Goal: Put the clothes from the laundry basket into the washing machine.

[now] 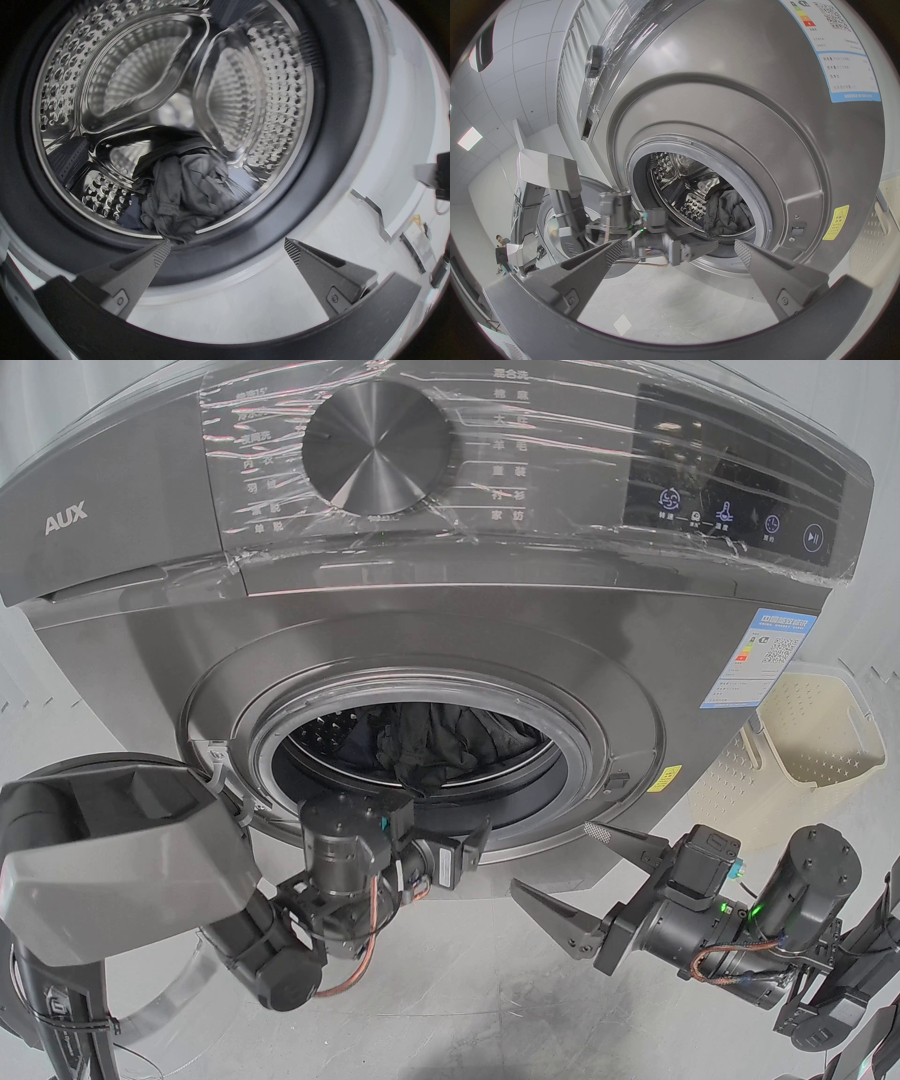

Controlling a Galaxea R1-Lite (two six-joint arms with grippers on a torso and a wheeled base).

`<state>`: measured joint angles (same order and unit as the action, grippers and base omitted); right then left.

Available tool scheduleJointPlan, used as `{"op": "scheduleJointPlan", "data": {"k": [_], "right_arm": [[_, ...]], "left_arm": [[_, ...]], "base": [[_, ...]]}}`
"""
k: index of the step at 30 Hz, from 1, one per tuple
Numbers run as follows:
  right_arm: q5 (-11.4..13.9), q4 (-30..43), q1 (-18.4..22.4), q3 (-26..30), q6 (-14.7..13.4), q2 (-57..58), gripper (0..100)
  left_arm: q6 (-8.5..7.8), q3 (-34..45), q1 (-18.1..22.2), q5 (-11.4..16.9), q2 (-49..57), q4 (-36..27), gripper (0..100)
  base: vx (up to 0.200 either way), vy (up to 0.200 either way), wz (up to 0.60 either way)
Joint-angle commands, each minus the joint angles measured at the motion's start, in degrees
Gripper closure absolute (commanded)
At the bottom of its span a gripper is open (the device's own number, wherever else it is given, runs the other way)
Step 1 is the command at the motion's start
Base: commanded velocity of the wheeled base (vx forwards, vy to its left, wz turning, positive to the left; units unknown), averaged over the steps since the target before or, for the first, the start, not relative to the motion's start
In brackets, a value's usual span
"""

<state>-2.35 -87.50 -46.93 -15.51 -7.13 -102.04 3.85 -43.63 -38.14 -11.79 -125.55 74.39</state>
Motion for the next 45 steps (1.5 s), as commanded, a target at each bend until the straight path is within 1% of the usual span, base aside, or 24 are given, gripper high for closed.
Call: {"op": "scheduleJointPlan", "data": {"k": [1,6,10,12,13,14,16,18,19,22,25,27,28,29,30,31,33,35,36,39,41,43,44,45], "right_arm": [[0.24,-0.03,-1.32,4.17,0.28,2.02,0],[0.16,0.05,-1.67,8.83,0.63,7.11,0],[-0.02,0.84,0.26,12.43,0.63,12.65,0],[0.07,1.02,1.49,13.4,0.63,14.14,0],[0.07,1.02,3.87,15.07,0.8,15.9,0],[-0.02,1.37,5.27,15.51,0.89,16.69,0],[-0.02,2.07,7.21,15.51,0.63,18.1,0],[-0.02,3.13,9.23,15.51,0.72,19.95,0],[-0.02,3.22,9.4,15.51,0.72,20.03,0],[-0.2,5.06,11.78,15.51,0.89,22.58,0],[-0.2,7.61,14.06,15.51,0.89,25.22,0],[-0.2,10.34,15.91,15.51,1.07,27.42,0],[-0.2,12.53,17.23,15.51,1.24,29.35,0],[-0.2,12.88,17.4,15.51,1.24,29.53,0],[-0.11,16.84,18.72,15.51,1.15,32.25,0],[-0.11,19.83,19.42,15.51,0.89,34.01,0],[-0.02,28.0,21.27,15.51,0.54,39.11,0],[0.24,35.38,22.68,15.51,0.54,44.47,0],[0.24,40.39,23.55,15.51,0.54,48.51,0],[-0.02,48.57,24.96,14.98,1.07,55.98,0],[-0.2,52.88,26.02,14.28,1.15,60.02,0],[-0.11,55.78,27.86,13.84,1.24,63.45,0],[-0.02,57.88,29.44,13.57,1.24,66.09,0],[0.16,59.29,30.41,13.57,1.24,67.76,0]], "left_arm": [[-0.69,14.89,-5.54,0.54,8.74,7.79,0],[-0.34,23.85,-8.97,0.36,16.3,10.95,0],[-0.07,30.18,-10.55,0.27,24.04,11.57,0],[0.01,31.76,-10.55,0.27,26.41,11.57,0],[0.01,34.05,-10.55,0.27,29.66,11.48,0],[0.01,35.54,-10.2,-0.25,31.24,11.13,0],[-0.25,38.53,-9.76,-0.96,33.18,11.31,0],[-0.07,40.99,-9.67,-1.13,35.38,11.48,0],[0.01,41.17,-9.67,-1.13,35.64,11.48,0],[0.63,43.1,-9.58,-1.13,39.42,11.48,0],[1.07,43.63,-9.4,-1.48,41.97,10.95,0],[0.81,43.63,-7.82,-2.45,44.43,10.34,0],[0.45,43.63,-6.24,-2.54,45.83,9.72,0],[0.45,43.63,-6.06,-2.54,46.01,9.55,0],[-0.25,43.63,-4.22,-2.36,48.3,7.61,0],[-0.86,43.63,-3.43,-2.36,50.05,6.03,0],[-2.71,43.54,-1.49,-1.83,55.33,0.94,0],[-3.41,43.37,-0.44,-1.75,61.04,-4.78,0],[-3.41,43.28,-0.35,-1.75,64.47,-8.47,0],[-2.89,43.54,0.35,-1.75,72.29,-17.35,0],[-2.45,43.54,2.72,-1.75,76.68,-23.23,0],[-1.57,43.54,4.39,-1.4,80.46,-27.89,0],[-0.51,43.63,5.36,-0.69,83.8,-31.85,0],[-0.16,43.54,6.06,0.01,86.09,-35.01,0]], "base": [[0.0,0.0,0.0],[0.0,0.0,0.0],[0.0,0.0,0.0],[0.0,0.0,0.0],[0.0,0.0,0.0],[0.0,0.0,0.0],[0.0,0.0,0.0],[0.0,0.0,0.0],[0.0,0.0,0.0],[0.0,0.0,0.0],[-0.2,0.0,0.0],[-0.2,0.0,0.0],[-0.2,0.0,0.0],[-0.2,0.0,0.0],[-0.2,0.0,0.0],[-0.2,0.0,0.0],[-0.2,0.0,0.0],[-0.2,0.0,0.0],[-0.2,0.0,0.0],[-0.2,0.0,0.0],[-0.1,0.0,0.0],[0.0,0.0,0.0],[-0.2,0.0,0.0],[-0.2,0.0,0.0]]}}
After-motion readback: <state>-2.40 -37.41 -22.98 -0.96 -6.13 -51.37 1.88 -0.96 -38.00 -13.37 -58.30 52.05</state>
